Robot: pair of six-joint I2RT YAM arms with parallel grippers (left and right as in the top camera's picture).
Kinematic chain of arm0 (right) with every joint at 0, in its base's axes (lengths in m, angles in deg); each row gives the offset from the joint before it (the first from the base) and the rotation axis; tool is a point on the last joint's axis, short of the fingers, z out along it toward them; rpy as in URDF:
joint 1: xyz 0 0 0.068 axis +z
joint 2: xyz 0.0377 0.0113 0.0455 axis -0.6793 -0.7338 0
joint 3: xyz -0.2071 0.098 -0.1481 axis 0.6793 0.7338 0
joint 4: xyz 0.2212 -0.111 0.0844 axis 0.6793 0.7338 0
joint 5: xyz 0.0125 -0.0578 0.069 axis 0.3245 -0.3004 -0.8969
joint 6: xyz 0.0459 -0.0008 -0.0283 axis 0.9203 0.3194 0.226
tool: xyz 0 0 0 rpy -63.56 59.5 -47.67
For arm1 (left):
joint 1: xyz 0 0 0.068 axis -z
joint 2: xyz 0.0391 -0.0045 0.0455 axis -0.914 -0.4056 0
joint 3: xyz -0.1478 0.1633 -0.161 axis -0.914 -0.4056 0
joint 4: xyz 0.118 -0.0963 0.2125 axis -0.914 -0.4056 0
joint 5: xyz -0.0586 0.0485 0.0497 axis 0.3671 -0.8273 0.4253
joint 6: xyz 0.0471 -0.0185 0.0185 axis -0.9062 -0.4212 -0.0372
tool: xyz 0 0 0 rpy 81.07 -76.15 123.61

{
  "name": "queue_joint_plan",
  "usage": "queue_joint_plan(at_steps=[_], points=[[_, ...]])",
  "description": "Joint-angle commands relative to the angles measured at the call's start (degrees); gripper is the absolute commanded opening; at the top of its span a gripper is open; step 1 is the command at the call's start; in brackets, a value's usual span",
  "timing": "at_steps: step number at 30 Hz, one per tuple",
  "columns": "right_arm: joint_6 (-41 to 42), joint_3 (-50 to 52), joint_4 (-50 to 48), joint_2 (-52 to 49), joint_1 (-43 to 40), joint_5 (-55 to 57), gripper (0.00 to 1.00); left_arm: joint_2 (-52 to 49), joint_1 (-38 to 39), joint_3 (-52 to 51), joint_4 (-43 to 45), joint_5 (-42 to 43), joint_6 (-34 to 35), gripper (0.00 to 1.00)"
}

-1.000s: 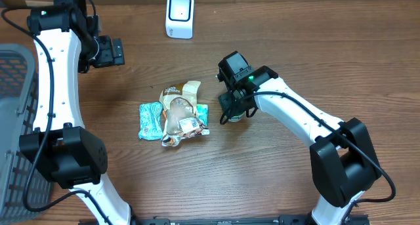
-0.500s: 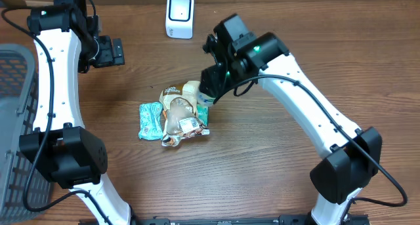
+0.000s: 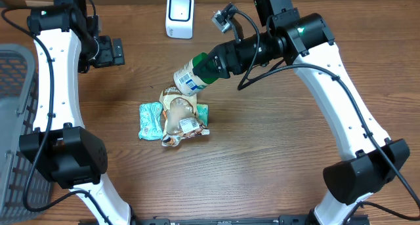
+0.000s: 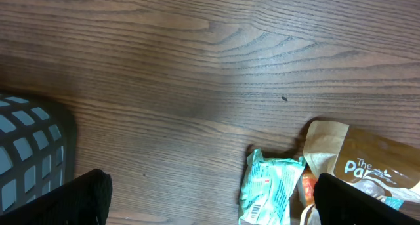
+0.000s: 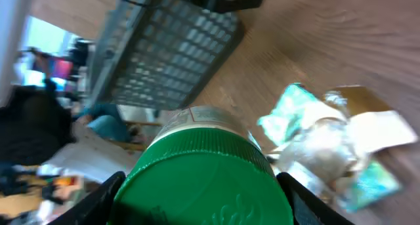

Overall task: Scan the item barcode
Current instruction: 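Lift the jar and hold it under the scanner, right gripper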

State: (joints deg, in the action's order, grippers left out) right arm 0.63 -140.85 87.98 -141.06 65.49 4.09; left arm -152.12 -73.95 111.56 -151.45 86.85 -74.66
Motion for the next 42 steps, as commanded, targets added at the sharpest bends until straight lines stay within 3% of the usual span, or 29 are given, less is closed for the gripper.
queue_joint_plan(at_steps=[1, 7, 9, 10, 17, 23, 28, 42], points=[[-0.33, -2.21, -2.78, 2.29, 2.32, 13.86, 0.35, 1.68, 0.07, -0.26, 0.07, 0.39, -1.49, 1.00], [-0.17, -2.21, -15.65, -1.90, 8.07, 47.95, 0.29, 1.68, 0.07, -0.26, 0.04, 0.39, -1.49, 1.00], [-1.14, -2.21, -25.53, -5.70, 9.27, 57.20, 0.30, 1.68, 0.07, -0.26, 0.04, 0.39, -1.49, 1.00], [-7.08, -2.21, -35.76, -9.97, 9.44, 61.88, 0.30, 1.68, 0.07, -0.26, 0.07, 0.39, -1.49, 1.00], [-34.97, -2.21, -61.31, -21.51, 9.07, 62.03, 0.29, 1.68, 0.07, -0.26, 0.04, 0.39, -1.49, 1.00], [-51.58, -2.21, -79.62, -30.12, 8.94, 62.03, 0.26, 1.68, 0.07, -0.26, 0.04, 0.39, -1.49, 1.00], [-59.36, -2.21, -88.94, -33.83, 7.78, 61.77, 0.25, 1.68, 0.07, -0.26, 0.04, 0.39, -1.49, 1.00], [-64.92, -2.21, -87.86, -34.27, 5.38, 58.93, 0.26, 1.68, 0.07, -0.26, 0.07, 0.39, -1.49, 1.00]])
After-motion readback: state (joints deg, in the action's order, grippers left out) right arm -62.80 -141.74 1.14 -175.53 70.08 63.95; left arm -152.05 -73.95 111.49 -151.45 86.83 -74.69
